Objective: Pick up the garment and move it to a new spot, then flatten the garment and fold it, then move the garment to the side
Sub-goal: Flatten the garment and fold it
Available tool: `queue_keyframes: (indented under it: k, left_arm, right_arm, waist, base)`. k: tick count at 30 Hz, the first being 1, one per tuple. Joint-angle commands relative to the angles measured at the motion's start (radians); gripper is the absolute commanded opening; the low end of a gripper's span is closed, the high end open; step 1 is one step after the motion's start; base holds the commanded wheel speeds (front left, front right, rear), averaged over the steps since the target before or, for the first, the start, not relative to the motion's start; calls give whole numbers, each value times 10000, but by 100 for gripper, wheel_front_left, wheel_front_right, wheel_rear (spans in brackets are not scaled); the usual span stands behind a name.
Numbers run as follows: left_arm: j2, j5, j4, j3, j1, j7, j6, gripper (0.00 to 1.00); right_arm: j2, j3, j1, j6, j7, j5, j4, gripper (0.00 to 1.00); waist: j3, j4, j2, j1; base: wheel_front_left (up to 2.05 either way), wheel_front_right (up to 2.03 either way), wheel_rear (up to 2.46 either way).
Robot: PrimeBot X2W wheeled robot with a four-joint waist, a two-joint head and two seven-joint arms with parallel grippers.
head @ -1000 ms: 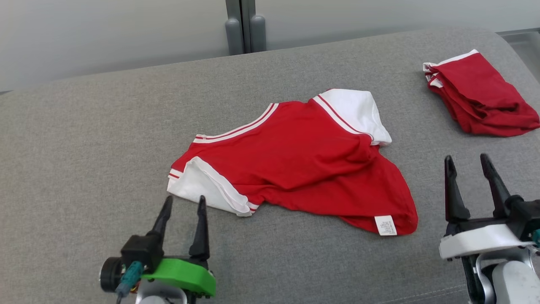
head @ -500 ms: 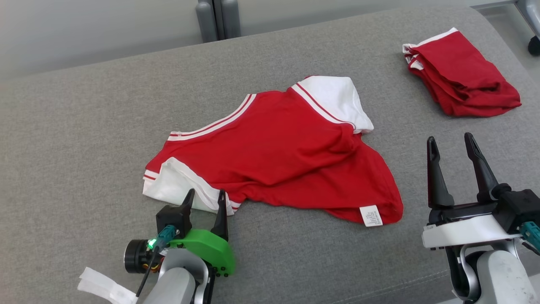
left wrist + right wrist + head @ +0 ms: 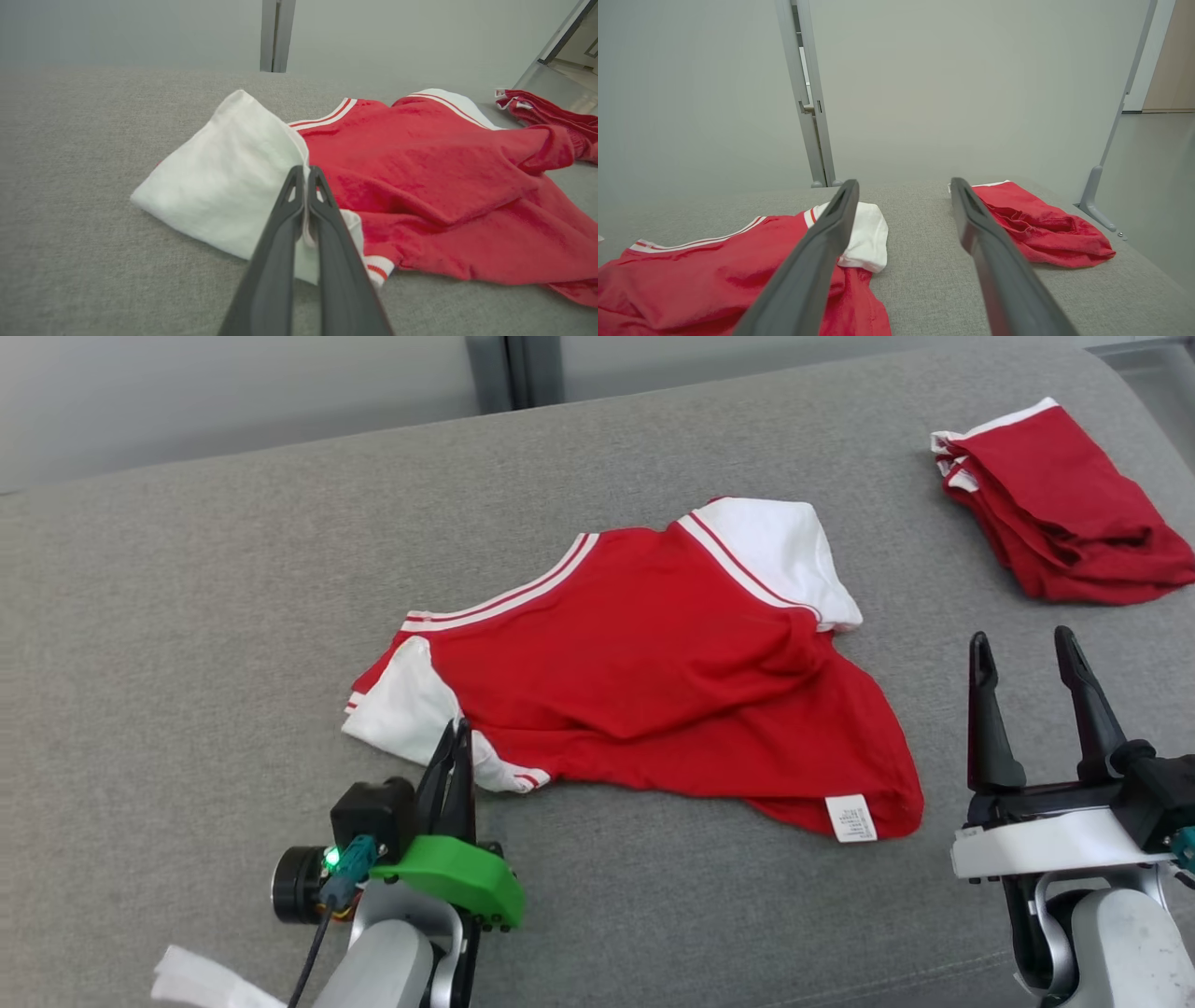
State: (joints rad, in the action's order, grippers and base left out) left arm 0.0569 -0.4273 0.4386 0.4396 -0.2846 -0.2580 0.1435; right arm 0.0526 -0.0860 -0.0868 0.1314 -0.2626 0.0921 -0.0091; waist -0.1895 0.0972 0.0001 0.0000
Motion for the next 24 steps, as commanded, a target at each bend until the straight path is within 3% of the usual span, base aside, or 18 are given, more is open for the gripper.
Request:
queue_keyframes:
  k: [1, 8, 17, 18, 19, 20, 24]
  left_arm:
    - [213, 91, -356, -137, 400, -81, 124, 0]
    - [559, 58, -2009, -774, 2032, -67, 635, 0]
    - [553, -459, -1380, -1081, 2959, -62, 628, 0]
    - [534, -485, -1276, -1126, 2946, -62, 602, 23]
    - [525, -485, -1228, -1159, 2922, -62, 583, 87]
    - [511, -443, -1238, -1253, 2880, -62, 598, 100]
    - [500, -194, -1504, -1593, 2735, -63, 522, 100]
  right_arm:
    - [8, -73, 67, -15, -29, -127, -39, 100]
    - [-6, -384, 178, -15, -29, -257, 150, 100]
    - [-10, -538, 103, -15, -30, -441, 685, 100]
    - [-11, -593, 104, -15, -30, -467, 749, 100]
    - [-11, -631, 104, -15, -30, -481, 806, 100]
    - [-12, -689, 108, -15, -30, -517, 889, 100]
    - [-13, -938, 106, -15, -30, -635, 1185, 100]
  waist:
    - [112, -496, -1, 0]
    - [174, -1393, -1, 0]
    - [187, -1763, -1, 0]
    - [196, -1773, -1, 0]
    - [205, -1775, -1, 0]
    - [216, -1773, -1, 0]
    - [303, -1738, -1, 0]
  base:
    - [0, 0, 0]
    - [0, 0, 0]
    - [0, 0, 0]
    - [0, 0, 0]
    - [0, 0, 0]
    - [0, 0, 0]
    - [0, 0, 0]
